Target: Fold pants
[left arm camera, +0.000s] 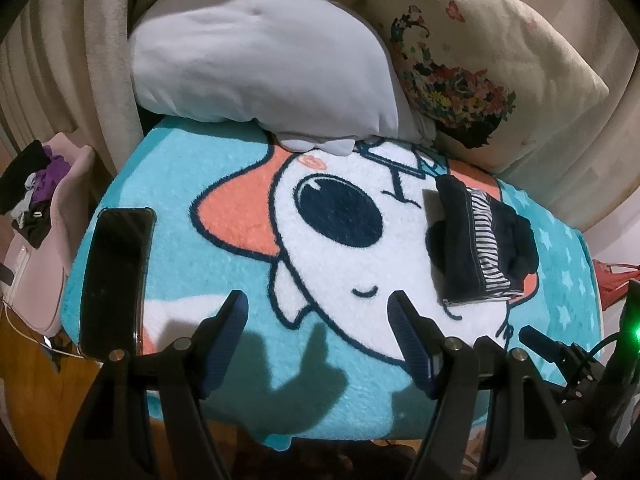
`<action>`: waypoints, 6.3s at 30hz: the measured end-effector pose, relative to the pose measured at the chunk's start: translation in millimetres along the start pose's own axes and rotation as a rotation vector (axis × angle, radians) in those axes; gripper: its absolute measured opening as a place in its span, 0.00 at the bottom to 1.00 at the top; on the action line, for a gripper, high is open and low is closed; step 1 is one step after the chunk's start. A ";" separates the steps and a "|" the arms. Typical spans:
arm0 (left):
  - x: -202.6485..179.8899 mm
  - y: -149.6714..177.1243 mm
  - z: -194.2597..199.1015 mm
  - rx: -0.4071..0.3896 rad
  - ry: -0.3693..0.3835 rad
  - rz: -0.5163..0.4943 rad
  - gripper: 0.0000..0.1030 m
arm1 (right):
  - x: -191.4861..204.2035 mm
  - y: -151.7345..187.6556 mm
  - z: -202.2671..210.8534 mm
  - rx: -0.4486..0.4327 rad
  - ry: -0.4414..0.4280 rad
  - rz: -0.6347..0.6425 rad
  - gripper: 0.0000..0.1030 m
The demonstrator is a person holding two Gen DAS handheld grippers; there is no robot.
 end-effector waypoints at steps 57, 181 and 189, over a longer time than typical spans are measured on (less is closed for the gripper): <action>-215.5 -37.8 -169.8 0.344 0.261 -0.091 0.43 | -183.9 -102.9 -100.8 -0.038 -0.566 -0.383 0.41; -123.8 22.8 -61.3 0.067 -0.144 0.195 0.75 | -225.9 -13.9 -47.3 -0.020 -0.215 -0.275 0.73; -140.2 21.7 -73.8 0.085 -0.145 0.166 0.75 | -235.4 -14.3 -52.5 -0.009 -0.220 -0.264 0.73</action>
Point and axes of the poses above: each gripper's, at about its wrist camera, not at the fingertips, and z roughly against the way its jaws point, x to its left, y to its underside, the point moved 5 cm from there along -z, roughly the way its jaws point, and after that the axes turned 8 degrees about z, right-handed, at the moved point
